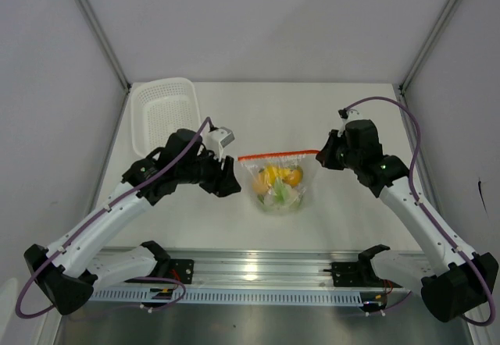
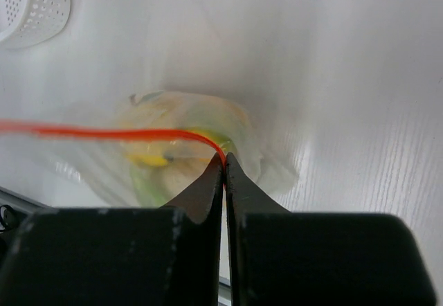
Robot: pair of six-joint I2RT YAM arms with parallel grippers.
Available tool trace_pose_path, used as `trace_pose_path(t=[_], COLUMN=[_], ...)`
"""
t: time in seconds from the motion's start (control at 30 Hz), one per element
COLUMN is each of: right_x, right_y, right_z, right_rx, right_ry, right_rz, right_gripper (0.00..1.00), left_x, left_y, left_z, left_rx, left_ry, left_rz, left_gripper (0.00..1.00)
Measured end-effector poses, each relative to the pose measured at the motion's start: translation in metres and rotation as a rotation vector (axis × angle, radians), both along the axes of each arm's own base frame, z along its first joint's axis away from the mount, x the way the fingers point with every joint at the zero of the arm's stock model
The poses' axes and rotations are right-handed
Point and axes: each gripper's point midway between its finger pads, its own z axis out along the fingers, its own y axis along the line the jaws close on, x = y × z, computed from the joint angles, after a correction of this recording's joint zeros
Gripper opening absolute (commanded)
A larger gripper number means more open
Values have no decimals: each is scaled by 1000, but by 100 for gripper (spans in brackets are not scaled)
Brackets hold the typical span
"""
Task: Place the food in the zip-top bag and seal the zipper
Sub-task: Zip the zipper food storage bag at the center of the board, then place the zipper food storage bag at the center of the board.
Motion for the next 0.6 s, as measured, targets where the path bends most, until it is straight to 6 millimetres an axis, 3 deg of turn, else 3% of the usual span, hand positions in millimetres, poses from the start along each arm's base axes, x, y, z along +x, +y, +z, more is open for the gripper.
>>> trace_pose_path(t=[0.07, 0.1, 0.2, 0.37, 0.6], right_x=[1, 1, 6, 22, 61], right_y=[-1, -2, -4, -16, -76], right_z=[0, -1, -3, -10, -25], right_rx=[-5, -8, -17, -40, 2], right_ry=[-1, -1, 7, 33, 91], right_rz=[-8, -12, -26, -84, -295], right_gripper=[0, 0, 0, 0, 0], left_x=[9, 12, 29, 52, 47], left_y=[6, 8, 17, 26, 26], left_z=[-2, -3, 3, 33, 72], left_rx=[29, 39, 73, 48, -82], left_ry=[-22, -33, -85, -213, -327], left_rz=[49, 69, 160, 264, 268], left_gripper=[94, 99, 99, 100, 100])
